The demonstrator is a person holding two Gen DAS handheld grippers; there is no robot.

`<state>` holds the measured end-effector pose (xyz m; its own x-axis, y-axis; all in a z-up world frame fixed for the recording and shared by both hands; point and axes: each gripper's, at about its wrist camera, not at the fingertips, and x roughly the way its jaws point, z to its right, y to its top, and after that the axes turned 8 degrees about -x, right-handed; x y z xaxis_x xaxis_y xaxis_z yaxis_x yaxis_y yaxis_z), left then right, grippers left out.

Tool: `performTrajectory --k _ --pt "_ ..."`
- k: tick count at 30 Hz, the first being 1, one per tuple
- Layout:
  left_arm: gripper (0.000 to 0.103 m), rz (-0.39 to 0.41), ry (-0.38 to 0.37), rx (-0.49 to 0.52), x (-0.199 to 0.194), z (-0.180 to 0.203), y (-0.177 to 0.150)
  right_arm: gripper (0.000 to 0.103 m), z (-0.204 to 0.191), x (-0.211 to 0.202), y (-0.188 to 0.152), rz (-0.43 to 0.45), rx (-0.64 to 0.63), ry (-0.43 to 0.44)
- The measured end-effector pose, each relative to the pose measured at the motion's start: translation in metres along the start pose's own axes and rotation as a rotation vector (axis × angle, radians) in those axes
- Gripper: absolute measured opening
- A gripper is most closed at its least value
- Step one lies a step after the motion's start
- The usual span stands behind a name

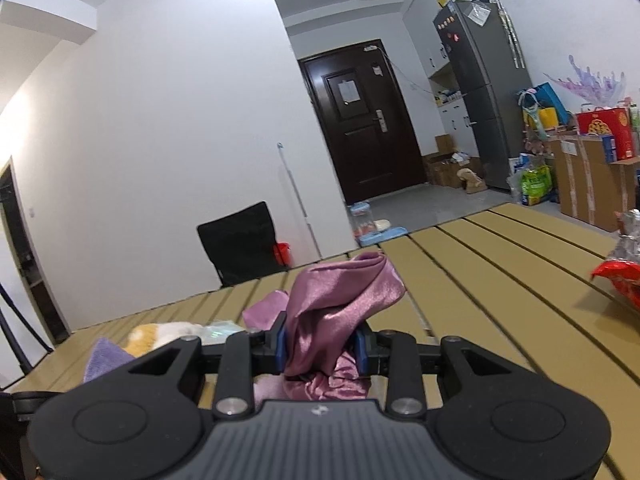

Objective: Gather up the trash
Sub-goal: 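Grasp the purple knit cloth with the left tool while the right tool holds the pink cloth, then carry both cloths down from the table toward the black bin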

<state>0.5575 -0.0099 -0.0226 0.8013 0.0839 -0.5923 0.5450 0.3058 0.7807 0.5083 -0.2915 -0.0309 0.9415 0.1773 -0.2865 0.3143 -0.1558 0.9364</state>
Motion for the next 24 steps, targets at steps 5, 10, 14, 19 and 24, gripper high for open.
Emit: performTrajectory --k 5,10,14,19,24 --pt "0.015 0.034 -0.015 -0.010 -0.022 -0.013 0.007 0.030 -0.013 -0.006 0.002 0.026 0.011 0.031" --pt "0.015 0.067 -0.028 -0.010 -0.044 -0.023 0.010 0.030 -0.025 -0.017 0.006 0.060 0.020 0.064" --pt "0.015 0.091 -0.048 -0.005 -0.064 -0.029 0.010 0.030 -0.034 -0.030 0.007 0.078 0.027 0.089" --pt "0.015 0.112 -0.082 -0.008 -0.091 -0.033 0.007 0.030 -0.046 -0.051 0.004 0.093 0.023 0.111" --pt "0.015 0.101 -0.123 -0.025 -0.113 -0.042 0.000 0.030 -0.055 -0.079 -0.001 0.115 0.009 0.128"
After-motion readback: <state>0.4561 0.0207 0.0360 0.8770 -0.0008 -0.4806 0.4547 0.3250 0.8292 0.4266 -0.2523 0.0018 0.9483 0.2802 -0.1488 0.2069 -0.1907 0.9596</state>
